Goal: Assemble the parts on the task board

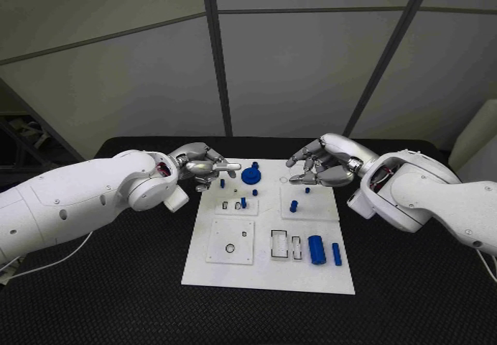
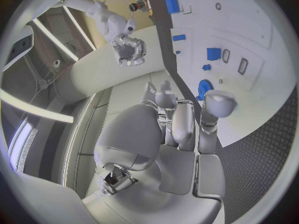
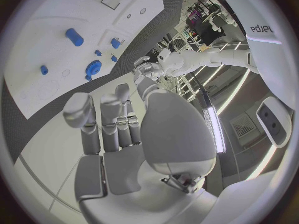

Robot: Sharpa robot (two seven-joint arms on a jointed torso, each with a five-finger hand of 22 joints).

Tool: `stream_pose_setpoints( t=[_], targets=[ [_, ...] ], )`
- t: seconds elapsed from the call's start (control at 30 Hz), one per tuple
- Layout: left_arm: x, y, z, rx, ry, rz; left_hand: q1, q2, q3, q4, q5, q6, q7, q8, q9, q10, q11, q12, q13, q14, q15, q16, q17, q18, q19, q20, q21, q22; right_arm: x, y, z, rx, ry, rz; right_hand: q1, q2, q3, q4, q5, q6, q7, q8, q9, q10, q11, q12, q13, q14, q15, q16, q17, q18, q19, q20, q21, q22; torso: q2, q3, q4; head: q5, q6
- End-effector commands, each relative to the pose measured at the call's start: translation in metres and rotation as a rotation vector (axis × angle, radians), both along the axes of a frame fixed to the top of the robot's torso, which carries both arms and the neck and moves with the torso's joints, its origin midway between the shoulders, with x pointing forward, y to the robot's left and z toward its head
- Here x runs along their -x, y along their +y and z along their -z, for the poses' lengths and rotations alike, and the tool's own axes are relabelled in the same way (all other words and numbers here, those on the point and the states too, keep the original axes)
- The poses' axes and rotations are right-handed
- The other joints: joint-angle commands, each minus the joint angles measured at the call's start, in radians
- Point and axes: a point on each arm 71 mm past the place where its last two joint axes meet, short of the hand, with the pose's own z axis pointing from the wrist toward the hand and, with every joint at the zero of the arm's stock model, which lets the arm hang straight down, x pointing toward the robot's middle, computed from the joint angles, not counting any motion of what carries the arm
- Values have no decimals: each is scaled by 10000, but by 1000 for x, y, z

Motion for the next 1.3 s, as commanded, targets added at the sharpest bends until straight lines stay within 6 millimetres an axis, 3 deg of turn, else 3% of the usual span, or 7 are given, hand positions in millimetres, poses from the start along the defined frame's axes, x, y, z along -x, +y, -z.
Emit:
stream_pose_setpoints(
  t=[0.03,0.1,0.13,0.23,0.33,0.53,1.3],
  targets=[
    [2,-1,7,-2882,611,371,-255,-103,-170,406,-24,-324,46,51,410,-409,107,-252,44,374,62,895,996,-408,424,6,866,1337,-4,-7,-2,-480,327,74,124,43,14,-61,15,13,-1,-6,13,11,-5,-49,-33,94,-12,-71,-16,181,25,-17,-57,-27,-86,53,13,24,-41],
    [0,-4,4,-3320,649,287,-162,-56,-186,680,17,-656,144,64,857,-1143,178,-1361,-580,655,121,1729,1950,-551,766,25,1564,2428,-6,-11,-3,-450,340,243,133,55,34,-64,40,13,2,-7,15,12,-5,-67,-59,111,-11,-99,-19,184,34,-17,-84,-49,-96,68,19,25,-52],
    [-1,-6,2,-3524,623,232,22,-9,-146,784,32,-762,171,145,1225,-1216,203,-1252,-314,672,121,1823,2068,-556,752,52,1702,2595,-7,-13,-3,-435,348,318,132,56,39,-64,49,9,4,-9,16,14,-5,-69,-66,119,-11,-103,-13,185,39,-17,-92,-55,-85,63,32,25,-38],
    [-6,-11,-2,-4126,560,111,256,-4,-94,1049,120,-843,81,512,2353,-566,126,802,1628,717,54,1989,2298,-556,669,76,1889,2846,-9,-17,-4,-401,358,508,128,53,46,-62,62,1,6,-13,16,27,-4,-60,-68,134,-10,-114,-5,185,51,-17,-105,-63,-84,52,39,35,-53],
    [-9,-18,-2,-4891,764,128,295,43,-53,1246,54,-814,-57,900,3233,3,23,2441,2974,898,-28,2478,2866,-635,827,33,2149,3319,-10,-20,-4,-373,363,666,126,50,59,-61,89,-4,7,-14,18,33,-4,-69,-90,152,-10,-134,0,185,69,-17,-119,-70,-99,64,33,51,-86],
    [-15,-31,0,-6139,1116,121,228,100,-61,1664,11,-1052,-116,1254,4446,178,-56,3238,3734,991,-54,2747,3176,-708,983,-32,2410,3811,-12,-22,-4,-326,369,820,142,30,129,-71,276,-4,8,-10,29,45,-8,-97,-159,201,-15,-233,-12,190,113,-21,-197,-124,-91,70,16,91,-119],
    [-18,-75,8,-7289,1520,697,-187,33,-255,1771,-6,-1138,-153,1278,5133,265,-67,3582,4085,1036,-94,2875,3319,-790,1183,-52,2629,4273,-13,-17,-4,-212,305,892,100,-43,145,-60,353,-6,8,-11,40,13,-2,-179,-260,219,-15,-347,-54,202,117,-24,-302,-212,-63,49,34,82,-207]
  ],
)
